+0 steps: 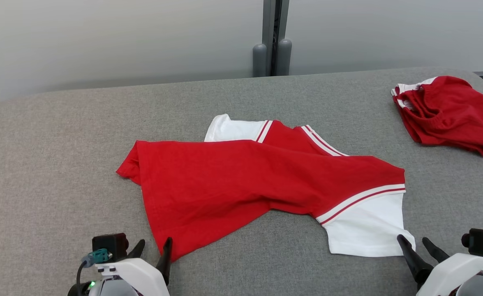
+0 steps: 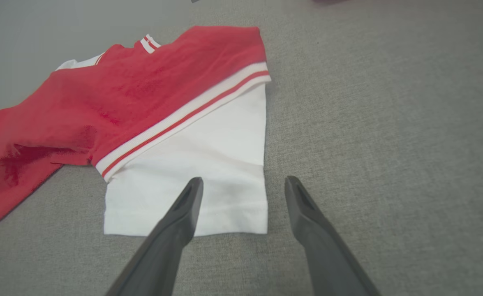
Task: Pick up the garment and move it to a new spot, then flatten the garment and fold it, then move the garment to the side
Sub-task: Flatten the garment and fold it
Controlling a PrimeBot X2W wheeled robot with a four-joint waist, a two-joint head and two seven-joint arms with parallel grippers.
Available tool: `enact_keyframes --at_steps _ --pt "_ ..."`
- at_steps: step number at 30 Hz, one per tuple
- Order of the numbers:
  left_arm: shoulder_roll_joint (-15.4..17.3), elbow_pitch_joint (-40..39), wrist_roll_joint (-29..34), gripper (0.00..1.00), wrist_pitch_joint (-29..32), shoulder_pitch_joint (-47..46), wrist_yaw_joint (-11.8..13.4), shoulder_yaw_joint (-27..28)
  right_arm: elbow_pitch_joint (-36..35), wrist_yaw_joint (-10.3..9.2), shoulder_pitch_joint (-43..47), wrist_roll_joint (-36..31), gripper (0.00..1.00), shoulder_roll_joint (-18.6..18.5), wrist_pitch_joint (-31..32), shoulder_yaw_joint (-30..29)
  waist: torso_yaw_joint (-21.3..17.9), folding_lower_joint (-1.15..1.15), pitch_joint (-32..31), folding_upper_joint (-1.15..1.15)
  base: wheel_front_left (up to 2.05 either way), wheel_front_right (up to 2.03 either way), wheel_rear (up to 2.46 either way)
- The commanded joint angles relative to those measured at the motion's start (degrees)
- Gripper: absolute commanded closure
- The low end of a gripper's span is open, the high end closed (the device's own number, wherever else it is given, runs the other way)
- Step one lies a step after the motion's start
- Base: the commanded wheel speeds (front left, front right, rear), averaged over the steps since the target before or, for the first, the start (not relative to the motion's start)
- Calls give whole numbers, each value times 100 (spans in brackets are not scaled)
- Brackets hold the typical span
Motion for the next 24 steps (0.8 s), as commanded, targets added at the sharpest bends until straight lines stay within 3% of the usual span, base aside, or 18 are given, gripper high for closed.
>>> enact_keyframes --at_steps 1,10,24 --pt "22 3 -21 0 135 66 42 -28 44 4 -65 43 0 -3 135 -33 -10 0 13 0 0 0 0" --pt "33 -67 -116 0 763 87 158 -174 31 4 -228 -44 0 20 721 -136 -27 0 124 0 0 0 0" --pt "14 -126 -159 0 985 -9 185 -428 387 4 -473 -42 0 341 1170 -340 -13 0 239 0 0 0 0"
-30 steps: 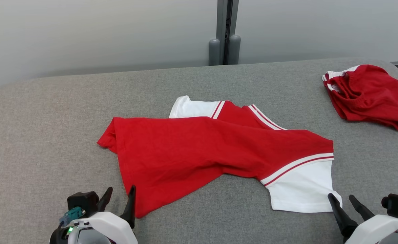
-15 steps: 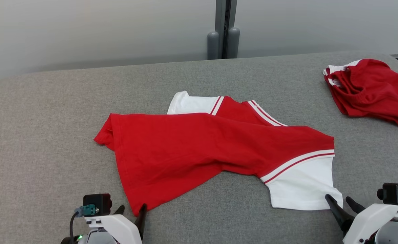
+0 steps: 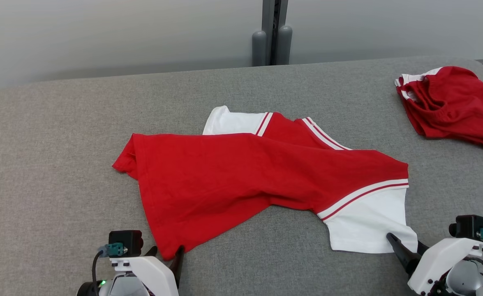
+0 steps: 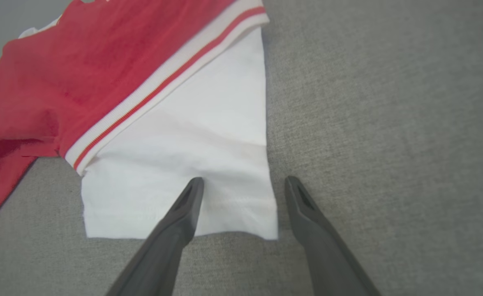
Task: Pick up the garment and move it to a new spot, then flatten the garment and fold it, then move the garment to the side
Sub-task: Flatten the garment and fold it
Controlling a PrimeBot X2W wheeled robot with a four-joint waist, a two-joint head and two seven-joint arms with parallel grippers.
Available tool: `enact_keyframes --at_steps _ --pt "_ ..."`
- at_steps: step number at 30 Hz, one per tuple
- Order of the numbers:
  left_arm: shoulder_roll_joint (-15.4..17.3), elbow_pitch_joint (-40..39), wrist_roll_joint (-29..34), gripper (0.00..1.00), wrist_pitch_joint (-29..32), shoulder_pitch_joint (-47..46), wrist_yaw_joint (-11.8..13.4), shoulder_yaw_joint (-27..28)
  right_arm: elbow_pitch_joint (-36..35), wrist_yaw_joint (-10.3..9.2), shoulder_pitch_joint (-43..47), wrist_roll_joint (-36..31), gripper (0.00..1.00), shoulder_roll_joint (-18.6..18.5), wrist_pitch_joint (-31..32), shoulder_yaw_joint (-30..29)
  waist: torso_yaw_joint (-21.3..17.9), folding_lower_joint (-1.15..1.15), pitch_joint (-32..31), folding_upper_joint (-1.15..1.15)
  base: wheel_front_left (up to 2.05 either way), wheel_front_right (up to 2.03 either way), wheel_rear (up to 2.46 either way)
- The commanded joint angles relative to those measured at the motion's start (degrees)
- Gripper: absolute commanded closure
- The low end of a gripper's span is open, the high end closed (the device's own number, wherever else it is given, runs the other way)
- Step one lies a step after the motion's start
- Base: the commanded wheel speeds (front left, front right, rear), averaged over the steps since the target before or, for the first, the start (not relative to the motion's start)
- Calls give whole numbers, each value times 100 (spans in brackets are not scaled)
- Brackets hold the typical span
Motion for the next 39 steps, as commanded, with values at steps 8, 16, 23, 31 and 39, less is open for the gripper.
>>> enact_keyframes --at_steps 8,16,23,31,39 --pt "-1 151 -40 0 117 -7 10 -173 248 4 -174 -18 0 189 256 114 19 0 -28 0 0 0 0" --pt "29 187 -52 55 37 -75 50 -175 372 4 -261 142 100 172 239 278 48 0 -22 0 0 0 0" --pt "63 225 -90 100 -25 -108 23 -178 421 3 -284 255 100 73 67 374 54 0 -57 0 0 0 0" --pt "126 164 -123 100 -162 -102 29 -140 204 4 -311 440 100 -77 -390 558 54 0 -148 0 0 0 0" --pt "301 -37 -164 100 -315 -2 102 24 -62 4 -207 626 100 -293 -818 732 57 0 -306 0 0 0 0"
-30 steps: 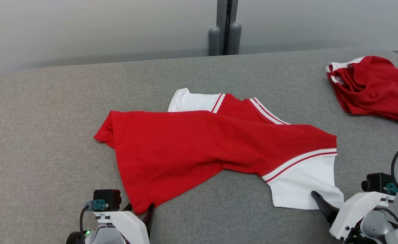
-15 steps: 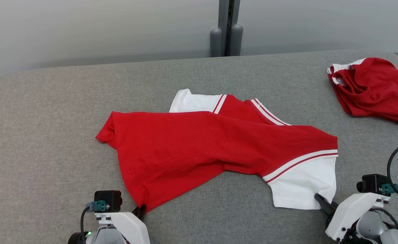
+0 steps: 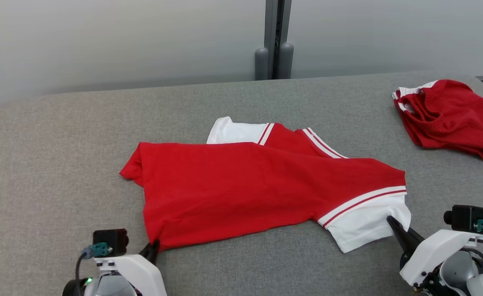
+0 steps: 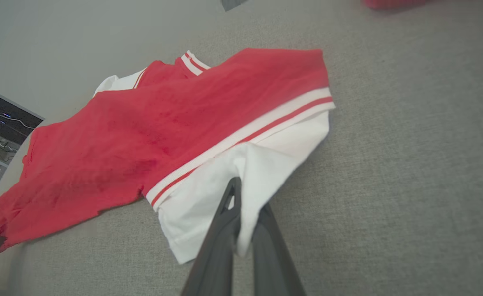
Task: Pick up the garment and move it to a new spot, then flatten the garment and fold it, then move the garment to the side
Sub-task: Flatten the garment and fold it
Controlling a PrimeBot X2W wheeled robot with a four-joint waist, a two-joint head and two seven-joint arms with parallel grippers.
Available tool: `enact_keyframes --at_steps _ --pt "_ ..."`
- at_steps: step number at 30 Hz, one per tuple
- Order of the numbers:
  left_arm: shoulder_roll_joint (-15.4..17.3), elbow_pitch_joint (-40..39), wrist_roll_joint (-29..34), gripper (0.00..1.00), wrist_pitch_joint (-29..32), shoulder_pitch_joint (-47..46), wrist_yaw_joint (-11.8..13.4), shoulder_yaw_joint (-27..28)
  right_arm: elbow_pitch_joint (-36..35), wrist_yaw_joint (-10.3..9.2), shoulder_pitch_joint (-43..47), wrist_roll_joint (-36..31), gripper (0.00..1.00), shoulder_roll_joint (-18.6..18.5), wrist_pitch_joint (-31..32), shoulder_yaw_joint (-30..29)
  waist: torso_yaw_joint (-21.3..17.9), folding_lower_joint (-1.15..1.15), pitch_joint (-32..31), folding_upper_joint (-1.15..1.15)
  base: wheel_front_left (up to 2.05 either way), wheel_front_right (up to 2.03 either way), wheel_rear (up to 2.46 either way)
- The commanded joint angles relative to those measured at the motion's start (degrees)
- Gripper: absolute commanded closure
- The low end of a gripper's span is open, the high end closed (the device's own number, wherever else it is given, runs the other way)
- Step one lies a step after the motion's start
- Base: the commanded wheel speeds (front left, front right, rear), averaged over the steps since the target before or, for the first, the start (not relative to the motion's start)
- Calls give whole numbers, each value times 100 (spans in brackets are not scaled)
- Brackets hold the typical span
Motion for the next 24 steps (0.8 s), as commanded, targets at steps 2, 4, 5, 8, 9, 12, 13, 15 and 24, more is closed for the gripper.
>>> enact_keyframes --at_steps 2,4,5,8,9,12,13,15,24 --pt "75 -139 -59 100 -51 69 6 61 -146 4 75 80 100 -79 -122 33 8 0 -79 0 0 0 0" --pt "110 -334 -100 100 -54 120 -7 95 -335 4 144 110 100 -170 -237 106 10 0 -136 0 0 0 0" --pt "142 -433 -101 100 -41 168 -3 109 -447 4 183 110 100 -221 -323 134 12 0 -170 0 0 0 0" --pt "245 -775 -44 100 -16 298 75 143 -791 4 345 88 100 -344 -583 147 31 0 -250 0 0 0 0" --pt "270 -901 -24 100 -2 335 105 152 -935 4 412 97 100 -379 -669 122 42 0 -272 0 0 0 0" --pt "391 -1304 50 100 83 508 217 175 -1569 4 639 177 100 -482 -1045 34 78 0 -305 0 0 0 0" --pt "426 -1445 69 100 116 569 256 191 -1779 4 757 200 100 -519 -1145 1 92 0 -308 0 0 0 0" --pt "483 -1717 108 100 185 672 329 218 -2175 3 971 253 100 -581 -1325 -127 121 0 -307 0 0 0 0" --pt "760 -3258 335 100 505 1096 782 453 -3934 3 1697 487 100 -591 -1781 -782 250 0 -310 0 0 0 0"
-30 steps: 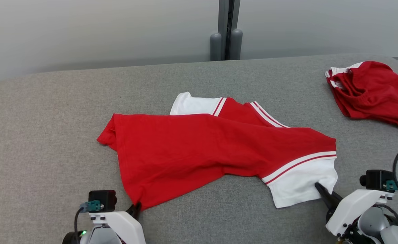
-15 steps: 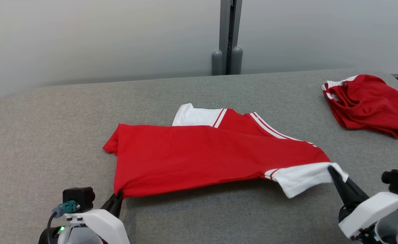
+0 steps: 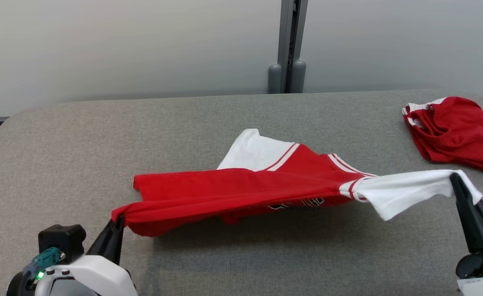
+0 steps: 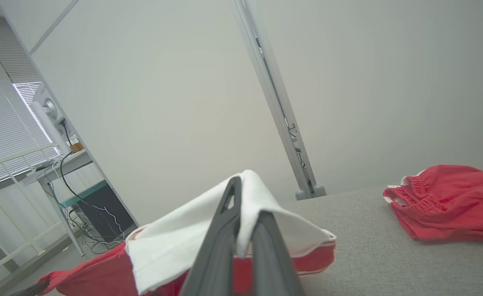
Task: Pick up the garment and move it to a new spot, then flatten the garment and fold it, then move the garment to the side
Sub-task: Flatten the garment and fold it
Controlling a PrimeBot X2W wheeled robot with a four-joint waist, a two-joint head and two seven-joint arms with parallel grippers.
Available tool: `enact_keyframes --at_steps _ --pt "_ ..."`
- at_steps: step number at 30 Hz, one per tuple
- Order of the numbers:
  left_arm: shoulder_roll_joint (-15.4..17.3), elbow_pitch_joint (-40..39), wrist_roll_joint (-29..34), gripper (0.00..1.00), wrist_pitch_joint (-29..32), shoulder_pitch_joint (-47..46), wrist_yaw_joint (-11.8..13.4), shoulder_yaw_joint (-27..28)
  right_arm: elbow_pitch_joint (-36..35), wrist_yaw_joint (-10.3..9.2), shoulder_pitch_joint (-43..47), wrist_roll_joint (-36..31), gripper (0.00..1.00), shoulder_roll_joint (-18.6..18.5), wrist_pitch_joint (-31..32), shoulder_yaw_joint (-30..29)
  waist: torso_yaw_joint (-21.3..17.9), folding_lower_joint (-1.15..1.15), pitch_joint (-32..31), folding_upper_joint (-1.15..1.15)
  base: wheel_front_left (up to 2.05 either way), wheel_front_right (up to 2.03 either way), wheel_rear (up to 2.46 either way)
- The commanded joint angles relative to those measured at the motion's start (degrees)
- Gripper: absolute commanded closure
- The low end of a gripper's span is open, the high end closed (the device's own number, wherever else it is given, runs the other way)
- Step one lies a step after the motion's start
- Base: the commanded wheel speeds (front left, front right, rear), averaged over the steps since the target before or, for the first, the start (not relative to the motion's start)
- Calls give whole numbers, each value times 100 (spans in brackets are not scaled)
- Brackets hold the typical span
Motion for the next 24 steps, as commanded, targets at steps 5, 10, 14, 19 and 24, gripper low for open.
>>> enact_keyframes --at_steps 5,10,14,19,24 --pt "72 -255 53 100 151 21 26 -48 -527 2 49 37 100 31 94 -104 2 0 89 0 0 0 0" --pt "172 -59 100 100 206 -388 -133 -174 -498 3 -483 147 100 -43 182 198 -114 0 320 0 0 0 0" --pt "273 195 17 100 244 -951 -345 -178 -270 3 -1186 482 100 -192 263 531 -208 0 588 0 0 0 0" --pt "613 1023 20 100 405 -2444 -871 -225 490 2 -2839 918 100 -660 404 1071 -346 0 1239 0 0 0 0" --pt "728 2134 164 100 455 -4359 -1307 -419 1368 5 -4706 1331 100 -940 388 1515 -416 0 1953 0 0 0 0"
